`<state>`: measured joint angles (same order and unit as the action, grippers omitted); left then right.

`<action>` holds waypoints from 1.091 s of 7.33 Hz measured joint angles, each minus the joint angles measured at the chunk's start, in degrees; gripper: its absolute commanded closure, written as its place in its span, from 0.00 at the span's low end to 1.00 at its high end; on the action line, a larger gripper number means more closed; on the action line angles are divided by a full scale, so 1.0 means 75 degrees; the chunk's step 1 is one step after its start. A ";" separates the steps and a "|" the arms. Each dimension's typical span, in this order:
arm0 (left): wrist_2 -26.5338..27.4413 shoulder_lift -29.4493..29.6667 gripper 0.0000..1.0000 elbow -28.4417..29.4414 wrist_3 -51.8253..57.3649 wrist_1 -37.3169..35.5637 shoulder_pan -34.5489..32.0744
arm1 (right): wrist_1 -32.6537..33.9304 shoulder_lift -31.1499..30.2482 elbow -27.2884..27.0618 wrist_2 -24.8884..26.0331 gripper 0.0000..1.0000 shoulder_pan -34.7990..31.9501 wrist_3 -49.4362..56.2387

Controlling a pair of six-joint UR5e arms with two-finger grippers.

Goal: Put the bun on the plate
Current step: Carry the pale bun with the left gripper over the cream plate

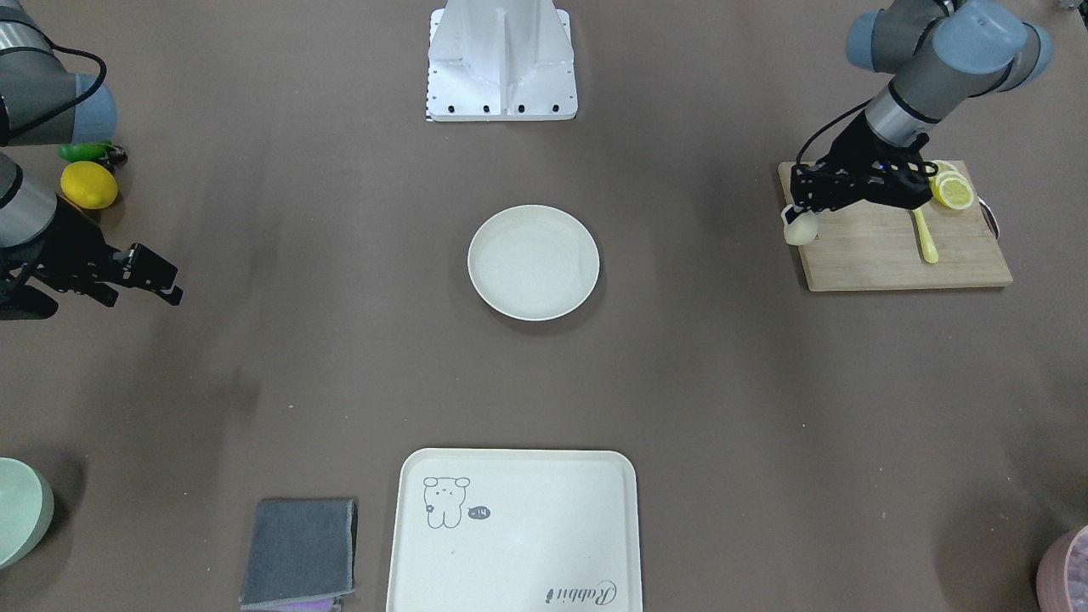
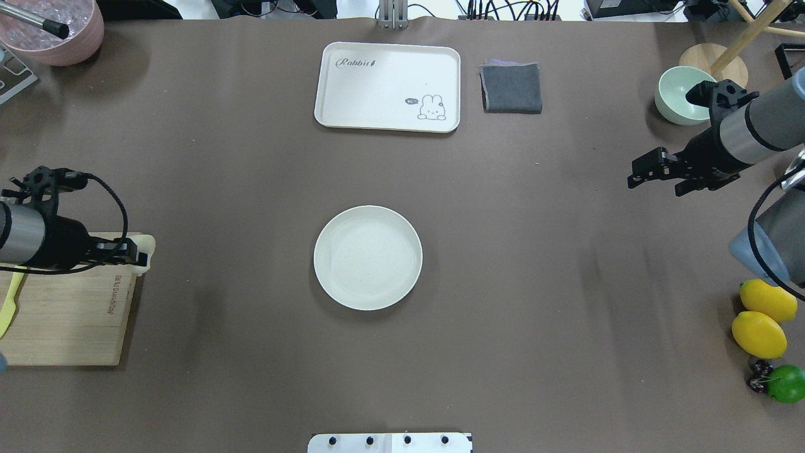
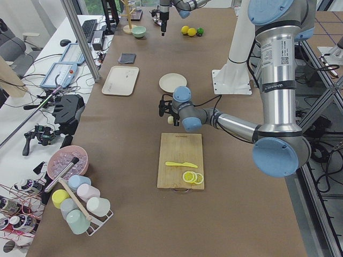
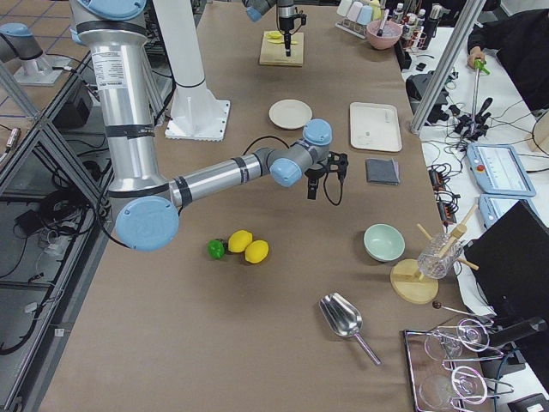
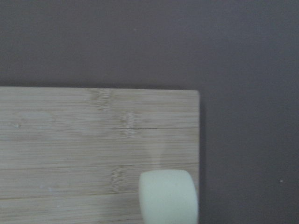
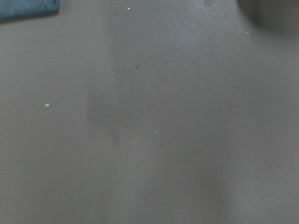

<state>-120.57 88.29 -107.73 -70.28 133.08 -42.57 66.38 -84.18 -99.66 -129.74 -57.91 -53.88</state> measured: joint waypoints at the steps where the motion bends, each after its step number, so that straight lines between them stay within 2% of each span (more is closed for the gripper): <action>1: 0.0089 0.0897 0.83 0.0016 -0.0428 -0.0682 0.0232 | -0.0008 -0.0165 -0.0001 0.0000 0.00 -0.0084 0.0180; 3: 0.0974 0.2992 0.81 0.0336 -0.0925 -0.2571 0.1065 | -0.0014 -0.0425 0.0027 -0.0009 0.00 -0.0259 0.0722; 5: 0.1781 0.4524 0.80 0.1343 -0.1331 -0.3166 0.1877 | -0.0015 -0.0521 0.0083 -0.0018 0.00 -0.0355 0.0998; 6: 0.2021 0.4874 0.75 0.1677 -0.1402 -0.3213 0.2101 | -0.0015 -0.0534 0.0109 -0.0014 0.00 -0.0369 0.1035; 7: 0.2194 0.5014 0.51 0.1834 -0.1421 -0.3222 0.2234 | -0.0017 -0.0548 0.0120 -0.0011 0.00 -0.0372 0.1045; 8: 0.2274 0.5070 0.41 0.1906 -0.1423 -0.3224 0.2293 | -0.0022 -0.0554 0.0128 -0.0008 0.00 -0.0373 0.1048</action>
<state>-103.51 126.31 -93.44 -80.95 108.90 -25.37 66.21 -88.33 -98.70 -129.80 -60.70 -46.02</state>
